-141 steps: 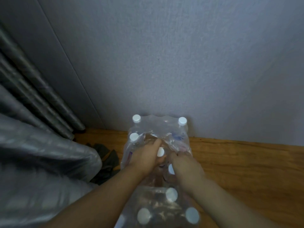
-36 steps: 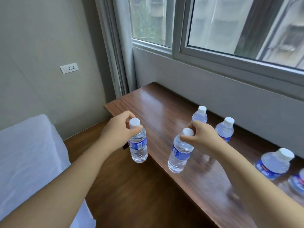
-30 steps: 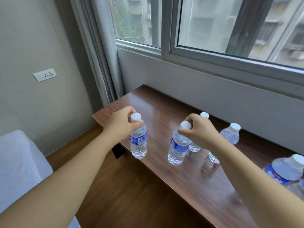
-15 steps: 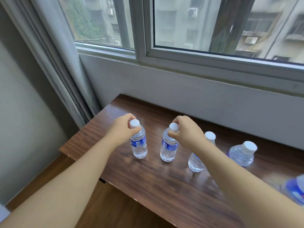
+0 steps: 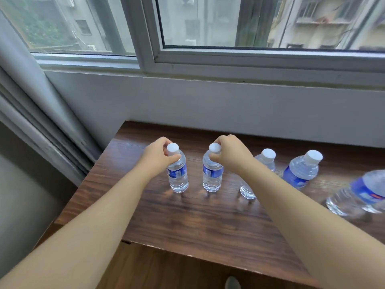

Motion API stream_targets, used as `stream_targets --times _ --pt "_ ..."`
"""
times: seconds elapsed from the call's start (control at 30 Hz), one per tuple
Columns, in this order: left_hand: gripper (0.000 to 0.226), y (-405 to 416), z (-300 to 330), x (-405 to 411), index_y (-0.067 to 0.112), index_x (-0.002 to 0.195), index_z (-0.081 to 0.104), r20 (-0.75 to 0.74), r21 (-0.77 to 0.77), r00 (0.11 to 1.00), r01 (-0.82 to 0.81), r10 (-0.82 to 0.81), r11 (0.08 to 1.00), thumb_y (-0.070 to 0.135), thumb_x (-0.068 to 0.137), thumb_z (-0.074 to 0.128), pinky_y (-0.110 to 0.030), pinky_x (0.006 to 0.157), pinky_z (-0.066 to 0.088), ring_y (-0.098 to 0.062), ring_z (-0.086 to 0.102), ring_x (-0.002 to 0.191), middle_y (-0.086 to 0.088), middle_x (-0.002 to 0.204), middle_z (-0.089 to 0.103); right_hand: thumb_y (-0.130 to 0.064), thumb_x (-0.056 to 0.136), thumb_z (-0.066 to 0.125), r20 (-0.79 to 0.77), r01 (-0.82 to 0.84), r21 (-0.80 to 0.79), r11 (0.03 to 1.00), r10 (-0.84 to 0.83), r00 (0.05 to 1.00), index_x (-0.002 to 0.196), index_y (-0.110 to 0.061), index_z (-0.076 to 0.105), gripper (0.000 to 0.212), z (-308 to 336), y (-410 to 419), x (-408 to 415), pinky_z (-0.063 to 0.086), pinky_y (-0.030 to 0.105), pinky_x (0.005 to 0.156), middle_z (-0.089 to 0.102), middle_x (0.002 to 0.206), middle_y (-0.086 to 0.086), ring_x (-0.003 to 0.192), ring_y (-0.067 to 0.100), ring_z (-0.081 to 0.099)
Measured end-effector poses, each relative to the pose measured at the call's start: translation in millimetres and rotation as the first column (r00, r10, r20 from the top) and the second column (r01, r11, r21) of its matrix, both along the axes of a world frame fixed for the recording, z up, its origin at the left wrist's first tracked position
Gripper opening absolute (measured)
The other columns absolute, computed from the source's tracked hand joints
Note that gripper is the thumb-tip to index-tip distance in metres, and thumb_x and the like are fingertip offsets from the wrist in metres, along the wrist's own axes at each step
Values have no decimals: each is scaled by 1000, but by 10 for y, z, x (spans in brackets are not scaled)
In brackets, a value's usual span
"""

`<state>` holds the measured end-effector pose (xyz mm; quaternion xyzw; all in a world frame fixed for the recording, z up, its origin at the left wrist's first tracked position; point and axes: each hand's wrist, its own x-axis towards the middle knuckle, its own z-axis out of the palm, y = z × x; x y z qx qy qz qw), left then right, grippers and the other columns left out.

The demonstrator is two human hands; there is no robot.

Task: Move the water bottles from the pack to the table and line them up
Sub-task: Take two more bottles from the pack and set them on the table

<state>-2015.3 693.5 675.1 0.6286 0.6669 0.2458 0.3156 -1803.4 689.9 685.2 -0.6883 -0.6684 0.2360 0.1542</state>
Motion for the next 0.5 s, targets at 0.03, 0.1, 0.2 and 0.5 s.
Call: stream_targets --times 0.03,0.1,0.2,0.5 --pt "29 1 -5 -17 21 99 57 15 -9 1000 3 -2 1000 23 76 75 -27 65 42 -11 52 73 8 78 56 -23 81 61 -2 24 2 1000 -24 1000 109 -14 60 30 -3 -38 4 49 35 76 55 110 6 95 26 58" --pt "40 -9 -16 -57 18 107 53 26 -36 1000 3 -2 999 21 75 77 -26 63 41 -14 53 74 3 79 56 -24 81 63 -12 64 -4 998 -64 998 113 -13 56 34 -14 -133 29 48 36 76 57 108 6 95 25 58" --pt "49 -77 -102 -153 14 112 47 -8 -120 1000 -15 14 993 23 75 79 -31 71 44 -20 59 85 -3 89 61 -27 82 64 -59 135 -20 991 -136 989 115 -14 54 37 -74 -328 101 50 36 80 62 106 4 97 22 58" --pt "12 -621 -582 100 11 99 64 62 -379 950 306 -306 873 18 89 64 -22 68 49 -15 68 87 -4 94 71 -30 87 61 -287 291 -191 937 -337 897 112 -19 63 28 -463 -1230 546 44 23 76 64 104 -4 90 11 57"
